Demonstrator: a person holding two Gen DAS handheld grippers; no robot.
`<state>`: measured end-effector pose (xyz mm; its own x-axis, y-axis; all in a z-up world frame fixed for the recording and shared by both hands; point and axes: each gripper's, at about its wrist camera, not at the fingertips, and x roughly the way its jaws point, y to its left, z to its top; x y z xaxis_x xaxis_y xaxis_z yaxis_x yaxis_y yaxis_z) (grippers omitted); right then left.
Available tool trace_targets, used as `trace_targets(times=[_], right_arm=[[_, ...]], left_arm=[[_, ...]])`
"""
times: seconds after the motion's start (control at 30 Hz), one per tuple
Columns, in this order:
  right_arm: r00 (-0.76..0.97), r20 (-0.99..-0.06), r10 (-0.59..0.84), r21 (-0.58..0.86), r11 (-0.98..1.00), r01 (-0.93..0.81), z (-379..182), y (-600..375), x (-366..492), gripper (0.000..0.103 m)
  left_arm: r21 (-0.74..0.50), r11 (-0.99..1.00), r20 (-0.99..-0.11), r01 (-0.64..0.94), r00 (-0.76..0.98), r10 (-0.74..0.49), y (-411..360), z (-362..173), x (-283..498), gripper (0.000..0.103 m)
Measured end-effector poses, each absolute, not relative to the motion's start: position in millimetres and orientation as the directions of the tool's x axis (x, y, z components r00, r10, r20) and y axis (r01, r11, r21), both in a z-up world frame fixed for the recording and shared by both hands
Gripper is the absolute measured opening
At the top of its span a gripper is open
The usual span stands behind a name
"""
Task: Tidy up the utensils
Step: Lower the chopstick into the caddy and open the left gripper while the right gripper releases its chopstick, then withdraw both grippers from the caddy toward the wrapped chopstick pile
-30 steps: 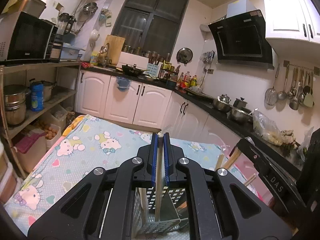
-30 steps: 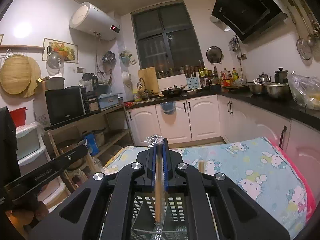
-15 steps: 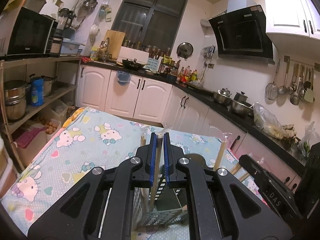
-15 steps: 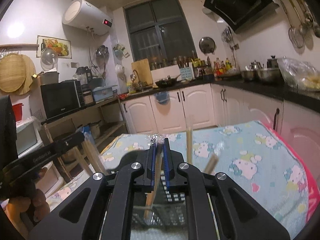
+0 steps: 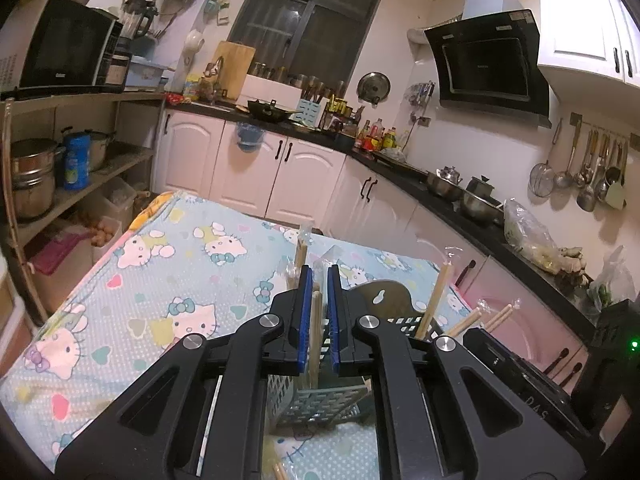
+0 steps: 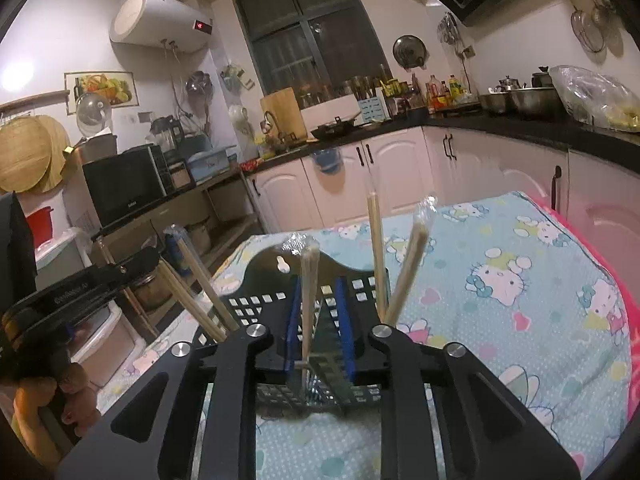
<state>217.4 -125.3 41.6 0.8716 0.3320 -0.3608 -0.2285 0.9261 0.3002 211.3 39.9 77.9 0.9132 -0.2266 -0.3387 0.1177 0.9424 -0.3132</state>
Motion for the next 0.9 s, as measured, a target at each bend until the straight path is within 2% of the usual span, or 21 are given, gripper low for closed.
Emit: trace_targets(times=[0.07,0.2,0.33,0.4,0.53,0.9], right_arm=[[0.866,-0.373,0.333,0.301,0.926,-0.227,40,-124,216,0.025],[0.858,-0.387,0.337,0.302,0.926,-0.227,39,-123,211,0.028],[0.834,-0.418,0.362,0.306,0.92,-0.245,39,-120,211,0.042],[0.83,-0.431,0.353,0.286,0.926,-0.245,39,-118,208,0.043],[0.843,-0.427,0.327,0.25,0.939,-0.238,41,-116,201,0.047],[0.839,-0.44,0.32,0.228,0.943,-0.24,45,-120,187,0.056]], left_arm=[[-0.317,0.941,-0.347,0.118,0.909,-0.231,40,77,211,0.005],[-0.326,0.938,-0.363,0.118,0.901,-0.24,40,73,209,0.008],[-0.33,0.938,-0.396,0.11,0.886,-0.243,41,69,208,0.015],[-0.345,0.933,-0.414,0.103,0.875,-0.25,43,65,205,0.015],[-0.354,0.93,-0.429,0.094,0.867,-0.252,48,61,201,0.024],[-0.361,0.93,-0.459,0.074,0.854,-0.246,53,55,187,0.037]])
